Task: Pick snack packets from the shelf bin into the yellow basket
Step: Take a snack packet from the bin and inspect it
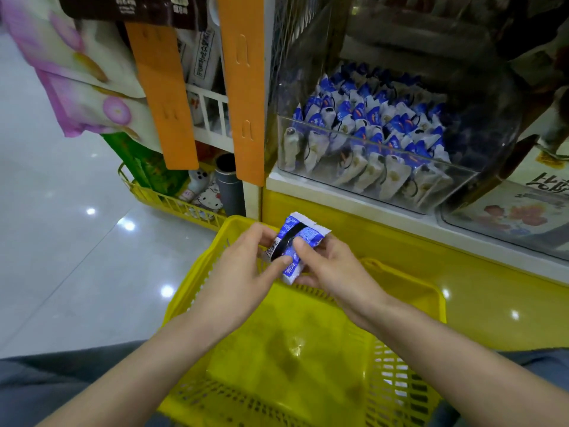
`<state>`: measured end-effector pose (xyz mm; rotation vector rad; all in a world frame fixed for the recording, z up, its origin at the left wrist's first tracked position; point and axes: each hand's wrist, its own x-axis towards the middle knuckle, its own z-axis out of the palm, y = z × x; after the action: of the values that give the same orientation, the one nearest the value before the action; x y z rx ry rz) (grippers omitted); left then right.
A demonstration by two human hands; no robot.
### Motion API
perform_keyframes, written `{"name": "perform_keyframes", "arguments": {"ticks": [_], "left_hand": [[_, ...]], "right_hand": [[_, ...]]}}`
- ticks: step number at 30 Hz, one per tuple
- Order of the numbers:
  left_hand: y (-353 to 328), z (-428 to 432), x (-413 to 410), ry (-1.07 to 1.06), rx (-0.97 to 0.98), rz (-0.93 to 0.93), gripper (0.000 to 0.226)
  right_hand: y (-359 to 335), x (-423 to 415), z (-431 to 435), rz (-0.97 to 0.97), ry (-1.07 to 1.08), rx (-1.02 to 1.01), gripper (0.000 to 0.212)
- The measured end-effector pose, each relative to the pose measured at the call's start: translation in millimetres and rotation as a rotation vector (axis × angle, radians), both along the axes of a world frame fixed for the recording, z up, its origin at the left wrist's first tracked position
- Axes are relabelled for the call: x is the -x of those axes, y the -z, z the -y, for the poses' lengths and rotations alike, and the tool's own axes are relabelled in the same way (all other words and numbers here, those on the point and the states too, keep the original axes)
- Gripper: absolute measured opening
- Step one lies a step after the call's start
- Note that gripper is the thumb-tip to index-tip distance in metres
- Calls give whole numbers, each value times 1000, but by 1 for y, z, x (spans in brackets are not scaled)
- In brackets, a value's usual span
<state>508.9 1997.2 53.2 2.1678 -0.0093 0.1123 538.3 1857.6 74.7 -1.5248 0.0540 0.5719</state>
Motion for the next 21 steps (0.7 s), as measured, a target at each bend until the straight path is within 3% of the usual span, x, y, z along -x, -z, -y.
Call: {"name": "perform_keyframes", "arguments": {"ticks": [3,7,12,16,21], "left_hand": [[2,-8,0,14,-35,-20,11],[3,-13,5,32,-167,-42,27],[-1,-19,3,16,-361,-17,24],[-5,-18,3,-4,-308,-2,21],[-4,-18,2,-11,-413,55,25]], "right_hand": [[6,-1,-9,53,1,50,24],[17,1,-15,187,-78,168,19],[24,3,-18,381,-217,365,29],[24,4,-17,456,-279,432,34],[23,8,-8,681,-418,633,30]]}}
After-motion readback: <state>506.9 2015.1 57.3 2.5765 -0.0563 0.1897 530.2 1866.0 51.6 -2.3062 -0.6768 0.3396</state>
